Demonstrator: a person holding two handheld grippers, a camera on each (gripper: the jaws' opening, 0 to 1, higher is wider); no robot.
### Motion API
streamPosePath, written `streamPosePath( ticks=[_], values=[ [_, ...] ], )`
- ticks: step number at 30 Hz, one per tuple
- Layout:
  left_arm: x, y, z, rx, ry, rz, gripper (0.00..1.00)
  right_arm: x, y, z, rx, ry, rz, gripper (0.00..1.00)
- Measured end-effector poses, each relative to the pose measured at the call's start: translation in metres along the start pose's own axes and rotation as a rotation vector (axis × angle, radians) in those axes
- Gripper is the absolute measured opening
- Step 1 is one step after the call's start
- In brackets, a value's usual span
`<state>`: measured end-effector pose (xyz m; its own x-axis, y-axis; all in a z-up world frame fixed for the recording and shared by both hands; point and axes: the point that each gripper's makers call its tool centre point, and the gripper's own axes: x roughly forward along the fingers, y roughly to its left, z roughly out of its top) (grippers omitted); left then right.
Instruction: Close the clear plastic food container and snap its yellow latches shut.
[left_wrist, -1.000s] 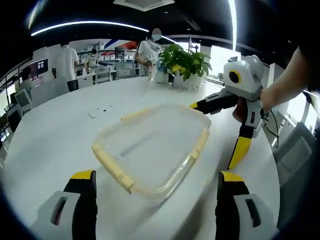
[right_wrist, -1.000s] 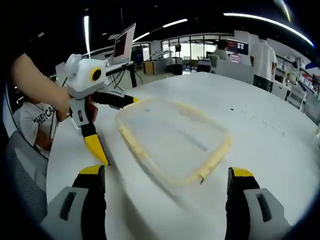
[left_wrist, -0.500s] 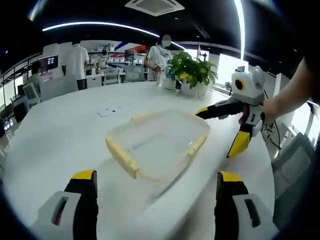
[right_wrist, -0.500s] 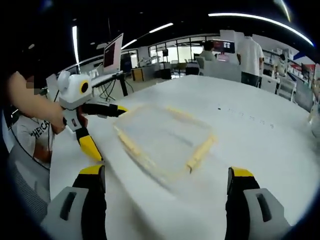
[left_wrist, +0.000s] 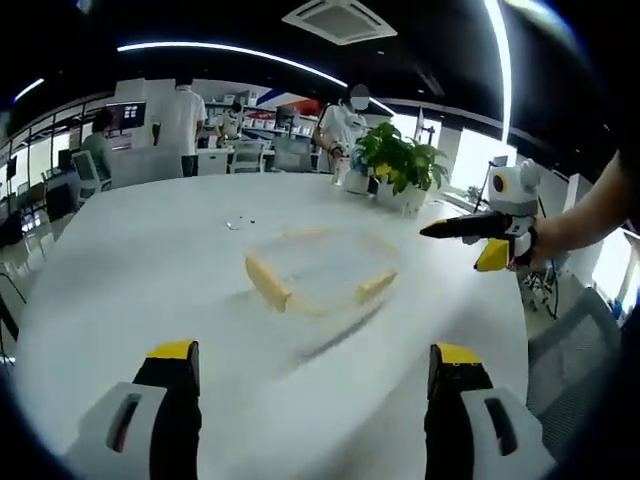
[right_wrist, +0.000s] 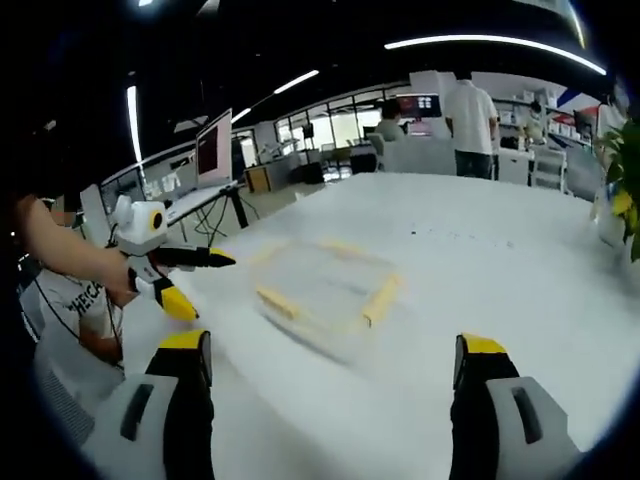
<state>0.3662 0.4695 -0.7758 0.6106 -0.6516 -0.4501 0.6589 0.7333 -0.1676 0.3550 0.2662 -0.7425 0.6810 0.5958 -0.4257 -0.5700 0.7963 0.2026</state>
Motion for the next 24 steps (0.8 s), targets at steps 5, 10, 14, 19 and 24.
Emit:
streamPosePath(
  ticks=[5, 10, 14, 19, 24],
  values=[
    [-0.022, 0.0, -0.002, -0.046, -0.017, 0.023, 0.9, -0.021, -0.01, 0.001, 0.032, -0.02, -0.045, 0.98],
    [-0.044, -0.007, -0.006, -0.06, -0.027, 0.045, 0.89, -0.046, -0.01, 0.003, 0.081, -0.05, -0.066, 0.98],
    [-0.058, -0.012, -0.01, -0.102, -0.04, 0.063, 0.88, -0.067, -0.009, 0.004, 0.127, -0.083, -0.088, 0.97],
    [-0.079, -0.02, -0.01, -0.148, -0.081, 0.099, 0.87, -0.089, -0.004, 0.006, 0.179, -0.126, -0.112, 0.96],
    [-0.096, -0.031, -0.014, -0.173, -0.109, 0.127, 0.86, -0.112, 0.007, 0.004, 0.235, -0.176, -0.133, 0.97]
  ],
)
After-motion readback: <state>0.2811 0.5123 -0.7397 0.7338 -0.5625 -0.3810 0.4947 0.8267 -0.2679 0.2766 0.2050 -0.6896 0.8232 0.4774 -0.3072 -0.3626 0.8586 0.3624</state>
